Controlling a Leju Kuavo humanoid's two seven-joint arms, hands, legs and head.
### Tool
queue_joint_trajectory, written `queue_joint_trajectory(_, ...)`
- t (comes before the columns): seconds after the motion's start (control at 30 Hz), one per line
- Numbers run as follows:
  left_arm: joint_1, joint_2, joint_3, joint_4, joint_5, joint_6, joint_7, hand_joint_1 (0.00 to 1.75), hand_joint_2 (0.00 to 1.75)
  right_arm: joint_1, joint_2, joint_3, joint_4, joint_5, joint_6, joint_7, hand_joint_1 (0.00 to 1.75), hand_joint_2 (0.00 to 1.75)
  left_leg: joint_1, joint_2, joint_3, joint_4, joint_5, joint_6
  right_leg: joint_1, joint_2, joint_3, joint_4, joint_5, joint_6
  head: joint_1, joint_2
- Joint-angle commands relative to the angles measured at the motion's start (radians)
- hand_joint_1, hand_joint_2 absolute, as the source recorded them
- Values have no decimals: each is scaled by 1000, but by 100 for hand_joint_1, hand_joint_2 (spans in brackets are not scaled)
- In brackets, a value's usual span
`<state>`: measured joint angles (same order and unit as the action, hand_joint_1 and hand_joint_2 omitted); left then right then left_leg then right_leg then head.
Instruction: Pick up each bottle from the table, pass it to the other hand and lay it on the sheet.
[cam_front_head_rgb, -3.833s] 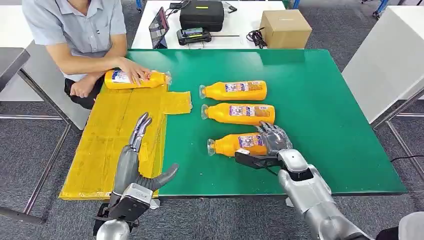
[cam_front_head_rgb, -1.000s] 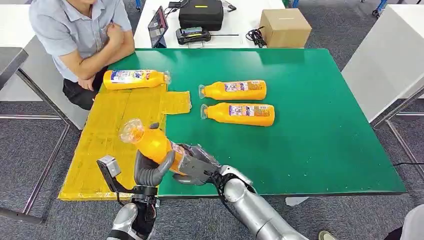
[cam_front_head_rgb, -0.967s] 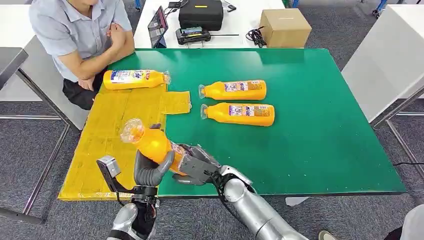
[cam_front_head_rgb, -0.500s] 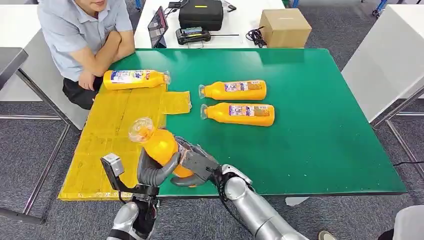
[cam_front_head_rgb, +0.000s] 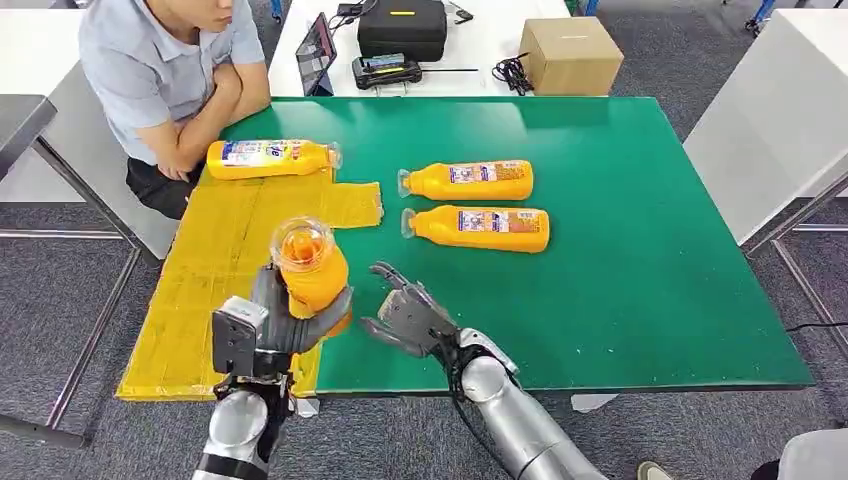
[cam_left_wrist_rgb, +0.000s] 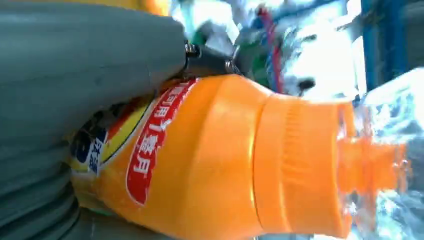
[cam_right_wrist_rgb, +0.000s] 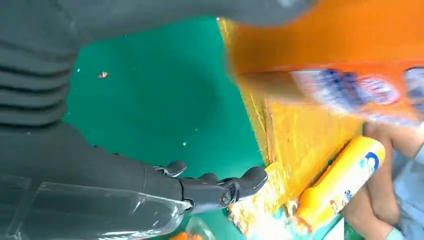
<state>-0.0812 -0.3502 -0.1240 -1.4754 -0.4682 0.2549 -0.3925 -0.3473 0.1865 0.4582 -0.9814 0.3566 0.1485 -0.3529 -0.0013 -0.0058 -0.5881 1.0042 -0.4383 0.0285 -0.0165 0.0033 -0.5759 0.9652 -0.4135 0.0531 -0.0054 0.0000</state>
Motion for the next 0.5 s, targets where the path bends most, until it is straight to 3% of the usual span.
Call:
queue_joint_trajectory(0.03, -93, 1, 253, -272, -706, 200, 128, 175, 175, 49, -5, -62, -150, 84, -6, -1, 0, 0, 1, 2, -1, 2, -1, -2, 1, 1, -1, 2, -1, -2, 0, 0)
queue_joint_trajectory(0.13, -128, 44, 267, -161, -932, 238, 188, 175, 175, 59, -5, -62, -131, 69, 3, -28, 0, 0, 2, 2, 1, 2, -2, -2, 2, 1, 0, 3, -1, -3, 0, 0)
queue_joint_trajectory(0.2, -166, 138, 204, 48, -1103, 251, 296, 175, 175, 54, -13, -63, -95, 42, 9, -57, 0, 0, 0, -1, 3, -2, 1, -1, 0, -2, 3, -1, 0, -2, 0, 0)
queue_joint_trajectory(0.27, -221, 254, 35, 259, -1103, 291, 447, 175, 175, 47, -15, -67, -63, 23, 6, -83, 0, 0, 0, -2, 5, -3, 1, -1, 0, -3, 5, -2, 0, -2, 0, 0)
queue_joint_trajectory(0.3, -231, 214, 76, 312, -1103, 310, 415, 175, 175, 52, -15, -72, -63, 16, 4, -92, 0, 0, 1, -2, 7, -4, 1, -3, 1, -3, 7, -3, 0, -4, 0, 0)
queue_joint_trajectory(0.43, -265, 281, -31, 419, -1103, 249, 478, 175, 175, 66, -22, -74, -76, 6, 10, -98, 0, 0, 0, -6, 4, -3, 2, -1, 0, -6, 4, -2, -1, -2, 1, 0)
queue_joint_trajectory(0.5, -277, 265, -8, 460, -1101, 253, 469, 175, 175, 66, -23, -74, -72, 5, 9, -100, 0, 0, 1, -4, 5, -2, 1, -2, 1, -5, 5, -1, -1, -3, 0, 0)
